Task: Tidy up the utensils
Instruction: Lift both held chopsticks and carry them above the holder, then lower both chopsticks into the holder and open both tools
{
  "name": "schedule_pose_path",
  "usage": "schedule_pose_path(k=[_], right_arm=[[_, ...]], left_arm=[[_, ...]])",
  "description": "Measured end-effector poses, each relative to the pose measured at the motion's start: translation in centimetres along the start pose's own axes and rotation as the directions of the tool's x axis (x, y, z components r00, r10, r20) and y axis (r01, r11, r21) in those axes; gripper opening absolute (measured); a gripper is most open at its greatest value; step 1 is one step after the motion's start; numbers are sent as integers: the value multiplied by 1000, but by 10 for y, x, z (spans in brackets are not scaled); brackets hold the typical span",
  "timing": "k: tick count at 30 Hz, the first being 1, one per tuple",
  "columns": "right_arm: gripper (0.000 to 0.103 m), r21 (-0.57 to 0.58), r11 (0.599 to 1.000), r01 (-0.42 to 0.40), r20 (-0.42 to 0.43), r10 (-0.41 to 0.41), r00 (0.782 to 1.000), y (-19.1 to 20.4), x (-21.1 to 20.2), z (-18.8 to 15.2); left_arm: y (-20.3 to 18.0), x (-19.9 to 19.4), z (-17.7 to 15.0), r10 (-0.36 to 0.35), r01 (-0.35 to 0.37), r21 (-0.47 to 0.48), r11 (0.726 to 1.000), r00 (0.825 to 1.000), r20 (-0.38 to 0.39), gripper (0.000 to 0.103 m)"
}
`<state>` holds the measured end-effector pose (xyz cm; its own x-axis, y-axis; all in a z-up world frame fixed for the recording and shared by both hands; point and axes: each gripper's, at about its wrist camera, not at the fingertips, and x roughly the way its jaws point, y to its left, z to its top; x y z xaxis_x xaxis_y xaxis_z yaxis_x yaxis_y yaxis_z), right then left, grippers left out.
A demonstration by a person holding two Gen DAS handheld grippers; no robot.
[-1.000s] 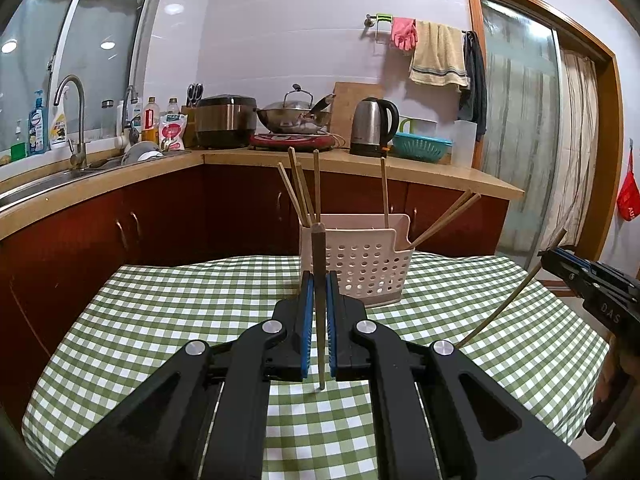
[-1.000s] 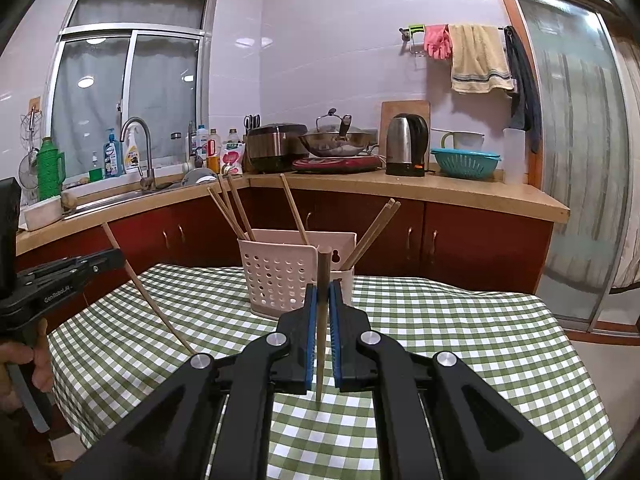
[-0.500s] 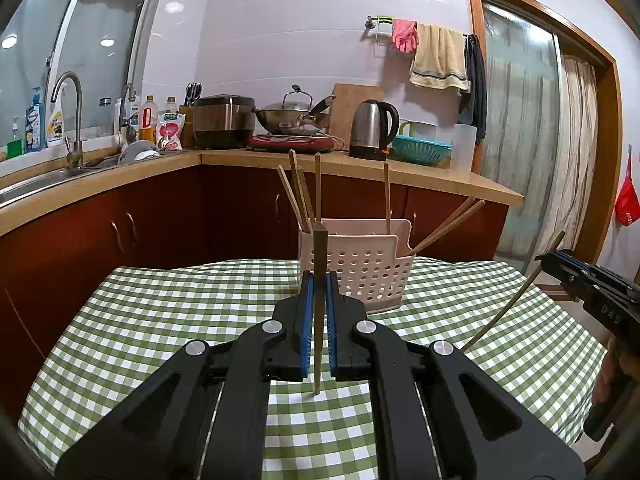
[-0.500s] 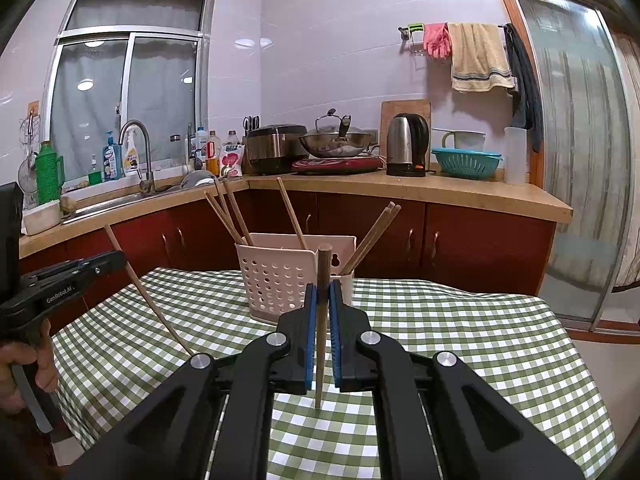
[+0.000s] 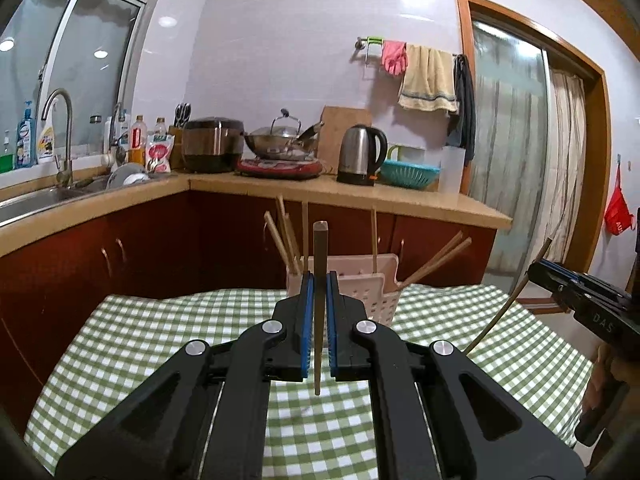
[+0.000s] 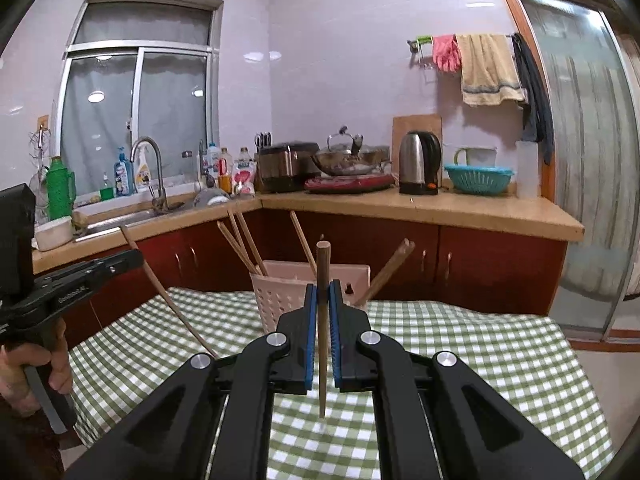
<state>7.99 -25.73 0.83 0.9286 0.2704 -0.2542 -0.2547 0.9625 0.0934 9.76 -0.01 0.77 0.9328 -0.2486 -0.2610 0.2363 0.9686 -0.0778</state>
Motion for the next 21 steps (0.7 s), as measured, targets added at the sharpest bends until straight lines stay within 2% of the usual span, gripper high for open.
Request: schedule_pose_path(k=[10, 14, 21], right_arm=[[7, -54, 998, -14, 149, 22, 989, 4, -1, 51], [7, -64, 998, -7, 203, 19, 979, 1, 10, 73], [7, -58, 998, 7, 252, 8, 968, -4, 37, 98]], left_arm=[[-11, -2, 55, -28, 22, 46, 999, 990, 138, 7], [-18, 5, 75, -29, 16, 65, 998, 980, 195, 7], [-22, 31, 98, -23, 5, 77, 997, 970, 242, 7]])
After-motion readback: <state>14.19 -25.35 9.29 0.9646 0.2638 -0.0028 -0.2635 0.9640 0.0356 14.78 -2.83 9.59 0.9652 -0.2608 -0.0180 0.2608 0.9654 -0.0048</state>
